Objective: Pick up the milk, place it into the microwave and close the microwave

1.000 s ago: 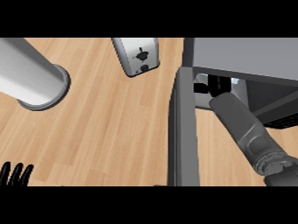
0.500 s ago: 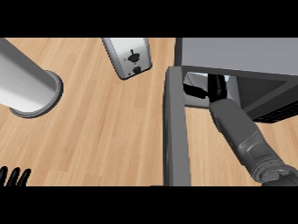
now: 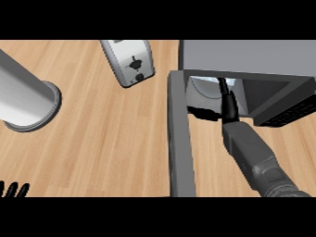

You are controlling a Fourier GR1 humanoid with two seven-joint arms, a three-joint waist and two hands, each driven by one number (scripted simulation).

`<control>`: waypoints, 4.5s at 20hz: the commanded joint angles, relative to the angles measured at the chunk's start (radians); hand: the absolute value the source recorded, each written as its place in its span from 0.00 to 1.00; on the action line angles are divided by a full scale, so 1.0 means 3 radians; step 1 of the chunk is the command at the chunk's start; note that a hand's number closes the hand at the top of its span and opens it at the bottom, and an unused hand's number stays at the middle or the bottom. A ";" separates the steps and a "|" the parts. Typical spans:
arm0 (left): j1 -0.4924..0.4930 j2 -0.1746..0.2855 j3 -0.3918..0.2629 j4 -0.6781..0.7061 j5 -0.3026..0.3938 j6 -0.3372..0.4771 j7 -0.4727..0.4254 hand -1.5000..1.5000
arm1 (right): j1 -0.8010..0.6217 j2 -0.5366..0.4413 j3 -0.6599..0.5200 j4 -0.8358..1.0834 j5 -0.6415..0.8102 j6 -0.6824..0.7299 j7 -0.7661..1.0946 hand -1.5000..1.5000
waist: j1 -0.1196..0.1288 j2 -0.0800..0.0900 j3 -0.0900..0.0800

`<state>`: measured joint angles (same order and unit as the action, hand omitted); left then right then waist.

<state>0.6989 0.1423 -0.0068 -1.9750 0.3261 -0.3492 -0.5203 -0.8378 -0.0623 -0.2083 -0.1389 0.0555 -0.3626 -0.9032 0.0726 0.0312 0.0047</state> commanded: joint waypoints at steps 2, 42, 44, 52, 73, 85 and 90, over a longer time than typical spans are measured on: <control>0.0235 -0.0066 -0.0112 -0.0258 -0.0064 0.0050 0.0094 0.00 | 0.0224 0.0106 -0.0082 -0.0040 -0.0069 0.0080 -0.0404 0.00 | -0.0054 -0.0040 -0.0003; -0.1328 -0.0466 -0.1140 0.1142 -0.1584 0.0520 0.0473 1.00 | 0.2874 -0.0925 -0.0130 -0.2282 -0.0767 0.1991 -0.0153 0.00 | -0.0269 -0.0109 -0.0019; -0.1632 -0.0469 -0.1086 0.1294 -0.1618 0.0740 0.0597 1.00 | 0.2694 -0.1014 -0.0199 -0.1909 -0.0727 0.2027 -0.0357 0.00 | -0.0251 -0.0101 -0.0015; -0.2251 -0.0438 -0.1429 0.1819 -0.1928 0.0380 0.1198 1.00 | 0.2906 -0.1214 -0.0241 -0.2227 -0.0967 0.2352 -0.0143 0.00 | -0.0340 -0.0101 -0.0016; -0.3555 -0.0470 -0.3332 0.3061 -0.0594 0.1861 0.0792 1.00 | 0.2785 -0.1387 0.0007 -0.2562 -0.1108 0.2671 -0.0129 0.00 | -0.0537 -0.0060 -0.0028; -0.4437 -0.0472 -0.3303 0.3119 0.0176 0.2465 0.1013 1.00 | 0.2707 -0.1406 0.0238 -0.3090 -0.1255 0.2668 0.0237 0.00 | -0.0894 -0.0006 -0.0030; -0.4833 -0.0470 -0.3220 0.3199 0.0258 0.2663 0.0900 1.00 | 0.2587 -0.1411 0.0355 -0.3255 -0.1289 0.2652 0.0442 0.00 | -0.1001 0.0009 -0.0036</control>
<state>-0.6473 0.0250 -0.9971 -0.9931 0.3764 0.4088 -0.2141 -0.0473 -0.4893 -0.1246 -1.0947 -0.3257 0.3816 -0.7654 -0.1990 0.0341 -0.0044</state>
